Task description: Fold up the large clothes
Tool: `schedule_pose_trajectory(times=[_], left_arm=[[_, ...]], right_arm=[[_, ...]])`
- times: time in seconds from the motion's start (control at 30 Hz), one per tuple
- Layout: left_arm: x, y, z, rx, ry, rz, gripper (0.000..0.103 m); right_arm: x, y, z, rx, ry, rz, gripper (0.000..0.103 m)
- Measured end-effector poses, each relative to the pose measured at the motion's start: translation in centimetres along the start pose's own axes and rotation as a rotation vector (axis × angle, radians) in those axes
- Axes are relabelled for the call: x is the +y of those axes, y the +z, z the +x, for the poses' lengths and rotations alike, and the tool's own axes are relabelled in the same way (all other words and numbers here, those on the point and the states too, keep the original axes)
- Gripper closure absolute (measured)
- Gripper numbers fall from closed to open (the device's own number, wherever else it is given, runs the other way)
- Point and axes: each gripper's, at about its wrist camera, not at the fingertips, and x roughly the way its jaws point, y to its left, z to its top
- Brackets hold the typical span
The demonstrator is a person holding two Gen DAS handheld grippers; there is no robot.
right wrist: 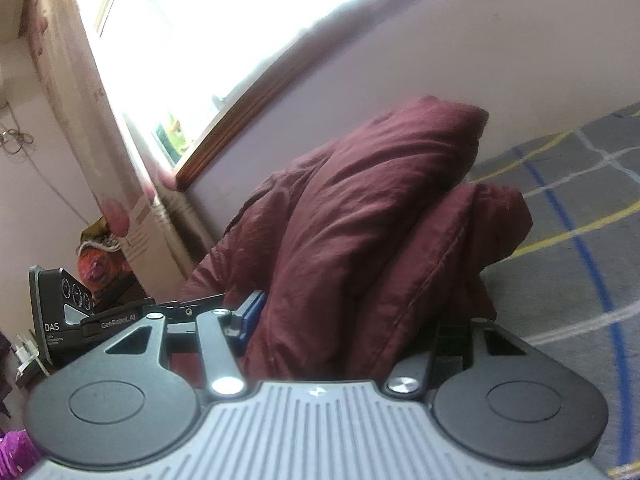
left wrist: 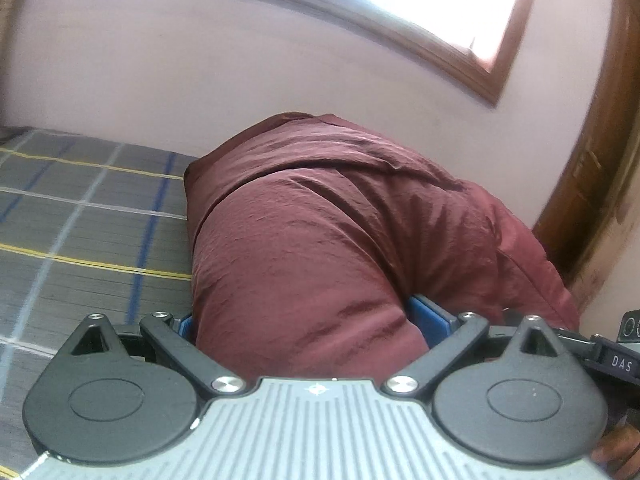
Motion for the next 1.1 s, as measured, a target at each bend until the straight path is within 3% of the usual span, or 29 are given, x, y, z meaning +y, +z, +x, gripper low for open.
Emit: schedule_pose_trajectory(times=[0.23, 0.33, 0.67, 1.1], left_arm=[[3.4, 1.5, -2.1, -0.044, 0.062, -0.035, 0.007], [5.2, 2.0, -2.2, -0.044, 0.097, -0.061, 0.007], [10.7, 2.7, -4.1, -0.101, 0.16, -0.157, 0.008], [18.3, 5.6, -7.5, -0.198, 0.301, -0.214, 0.008]], right_arm=[[3.2, 0.9, 3.3, 0.016, 0.093, -0.056, 0.049], [4.4, 1.6, 6.0, 0.067, 0.062, -0.089, 0.052], [7.0, 1.1, 11.3, 0.105, 0.124, -0.11, 0.052], [11.9, 1.0, 20.4, 0.128, 0.291, -0.131, 0.053]])
